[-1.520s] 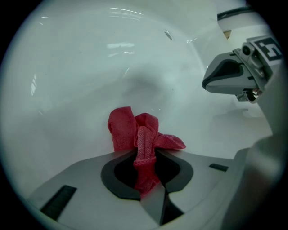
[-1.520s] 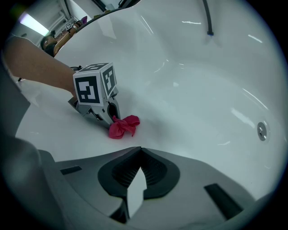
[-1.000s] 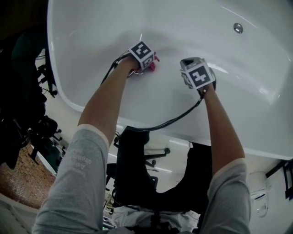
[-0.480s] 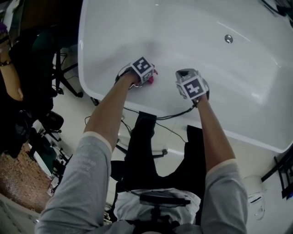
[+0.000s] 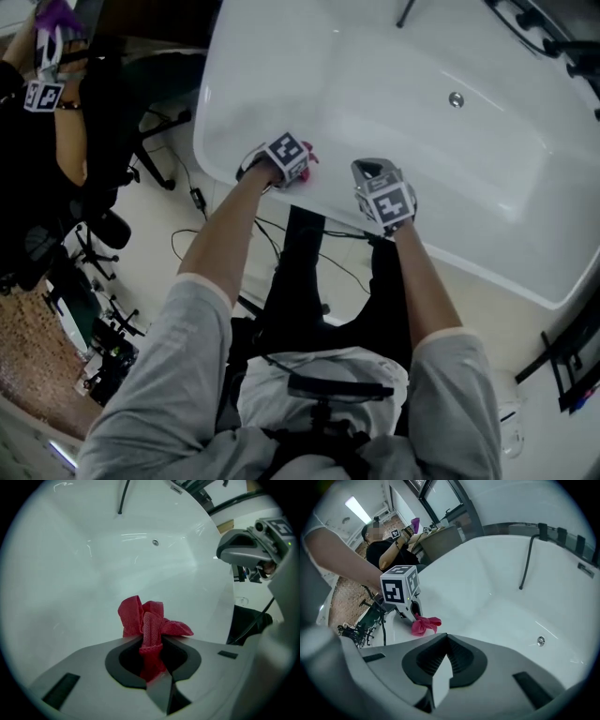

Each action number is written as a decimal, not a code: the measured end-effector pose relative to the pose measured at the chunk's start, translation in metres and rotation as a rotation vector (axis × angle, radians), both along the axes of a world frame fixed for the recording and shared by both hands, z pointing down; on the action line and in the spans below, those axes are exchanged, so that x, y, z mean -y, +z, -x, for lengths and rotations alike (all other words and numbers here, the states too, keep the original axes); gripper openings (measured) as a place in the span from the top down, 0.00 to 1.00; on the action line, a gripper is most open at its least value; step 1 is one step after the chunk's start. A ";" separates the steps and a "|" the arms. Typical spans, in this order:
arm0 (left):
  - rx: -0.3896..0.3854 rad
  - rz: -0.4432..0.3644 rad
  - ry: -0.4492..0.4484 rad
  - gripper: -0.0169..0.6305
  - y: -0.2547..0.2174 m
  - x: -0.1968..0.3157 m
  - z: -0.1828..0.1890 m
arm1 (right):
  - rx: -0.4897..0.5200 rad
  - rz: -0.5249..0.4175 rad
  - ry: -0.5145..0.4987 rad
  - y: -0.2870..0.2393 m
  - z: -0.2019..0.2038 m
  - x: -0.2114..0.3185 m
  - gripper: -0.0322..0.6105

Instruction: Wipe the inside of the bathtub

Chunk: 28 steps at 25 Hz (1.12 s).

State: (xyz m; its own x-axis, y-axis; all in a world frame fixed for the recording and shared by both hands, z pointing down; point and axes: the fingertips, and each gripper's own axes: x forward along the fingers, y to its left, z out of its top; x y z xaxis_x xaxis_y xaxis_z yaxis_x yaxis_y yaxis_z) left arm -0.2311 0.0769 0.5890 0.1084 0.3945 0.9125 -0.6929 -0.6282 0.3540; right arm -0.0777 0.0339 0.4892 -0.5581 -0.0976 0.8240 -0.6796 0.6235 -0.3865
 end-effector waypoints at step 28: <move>-0.367 -0.982 -0.569 0.85 -0.315 0.042 -0.041 | 0.263 -0.258 0.113 -0.219 -0.060 0.014 0.94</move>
